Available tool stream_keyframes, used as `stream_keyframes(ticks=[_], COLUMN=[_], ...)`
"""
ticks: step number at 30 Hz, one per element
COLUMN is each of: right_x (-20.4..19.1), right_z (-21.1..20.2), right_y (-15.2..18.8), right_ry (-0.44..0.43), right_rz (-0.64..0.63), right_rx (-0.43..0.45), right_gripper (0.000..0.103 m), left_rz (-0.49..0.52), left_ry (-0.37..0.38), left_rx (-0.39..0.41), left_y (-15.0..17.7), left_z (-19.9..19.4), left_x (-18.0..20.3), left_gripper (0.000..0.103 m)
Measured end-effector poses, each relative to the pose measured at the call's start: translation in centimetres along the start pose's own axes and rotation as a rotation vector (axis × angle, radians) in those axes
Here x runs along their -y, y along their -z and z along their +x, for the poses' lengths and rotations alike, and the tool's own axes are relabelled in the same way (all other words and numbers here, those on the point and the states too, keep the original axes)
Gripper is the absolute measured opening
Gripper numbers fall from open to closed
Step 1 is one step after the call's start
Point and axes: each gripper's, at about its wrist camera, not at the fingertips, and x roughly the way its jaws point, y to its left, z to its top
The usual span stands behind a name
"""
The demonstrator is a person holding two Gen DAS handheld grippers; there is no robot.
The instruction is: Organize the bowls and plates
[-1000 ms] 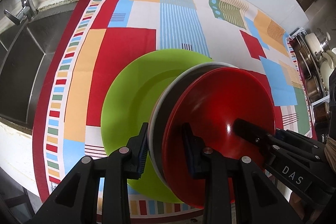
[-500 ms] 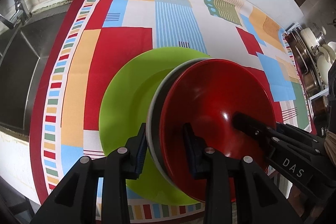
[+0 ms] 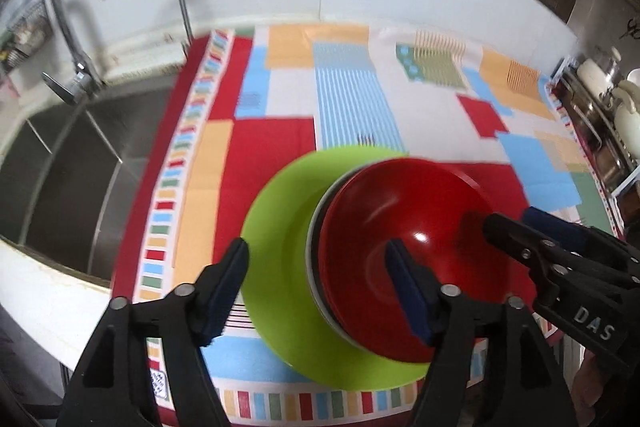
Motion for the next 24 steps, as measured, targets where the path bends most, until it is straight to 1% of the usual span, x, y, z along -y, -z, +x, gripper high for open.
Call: stream_keyframes(ticks=[1, 2, 3, 4, 5, 6, 7, 10, 13, 15, 19, 22, 24], right_x=[0.0, 0.1, 0.2, 0.3, 0.5, 0.8, 1.2, 2.1, 2.7, 2.9, 3.2, 3.1, 3.1], right_z=[-1.1, -2.1, -3.0, -4.2, -4.9, -6.0, -7.0, -9.3, -11.5, -12.9, -15.4, -17.0, -18.1], right_y=[0.3, 0.6, 0.9, 1.5, 1.8, 2.4, 3.2, 5.0, 7.2, 8.7, 11.6, 13.6, 14.7], right_ry=[0.008, 0.02, 0.038, 0.062, 0.074, 0.091, 0.105, 0.137, 0.148, 0.162, 0.169, 0.16, 0.15], right_rz=[-0.011, -0.022, -0.031, -0.039, -0.041, -0.038, -0.035, -0.027, -0.045, -0.048, -0.052, -0.056, -0.06], right_rx=[0.037, 0.069, 0.099, 0.136, 0.155, 0.186, 0.215, 0.266, 0.301, 0.319, 0.357, 0.375, 0.388], right_gripper=[0.056, 0.06, 0.062, 0.066, 0.071, 0.072, 0.074, 0.077, 0.08, 0.08, 0.084, 0.085, 0.085], left_rz=[0.001, 0.005, 0.01, 0.014, 0.017, 0.02, 0.019, -0.001, -0.009, -0.007, -0.008, -0.009, 0.006], left_ry=[-0.01, -0.027, -0.041, -0.055, -0.065, -0.081, -0.089, -0.11, -0.121, -0.13, -0.137, -0.13, -0.141], left_rx=[0.021, 0.052, 0.081, 0.114, 0.147, 0.196, 0.223, 0.307, 0.349, 0.366, 0.381, 0.384, 0.388], left_y=[0.2, 0.5, 0.8, 1.3, 1.7, 2.6, 3.0, 5.2, 7.4, 8.7, 11.6, 13.3, 14.2], left_z=[-0.6, -1.6, -2.4, -3.4, -4.3, -5.6, -6.3, -9.0, -11.0, -12.0, -14.2, -15.6, -16.5], left_x=[0.2, 0.4, 0.6, 0.8, 1.0, 1.3, 1.5, 2.1, 2.7, 3.1, 3.9, 4.3, 4.6], left_gripper=[0.079, 0.083, 0.086, 0.087, 0.089, 0.09, 0.09, 0.094, 0.097, 0.101, 0.101, 0.101, 0.101])
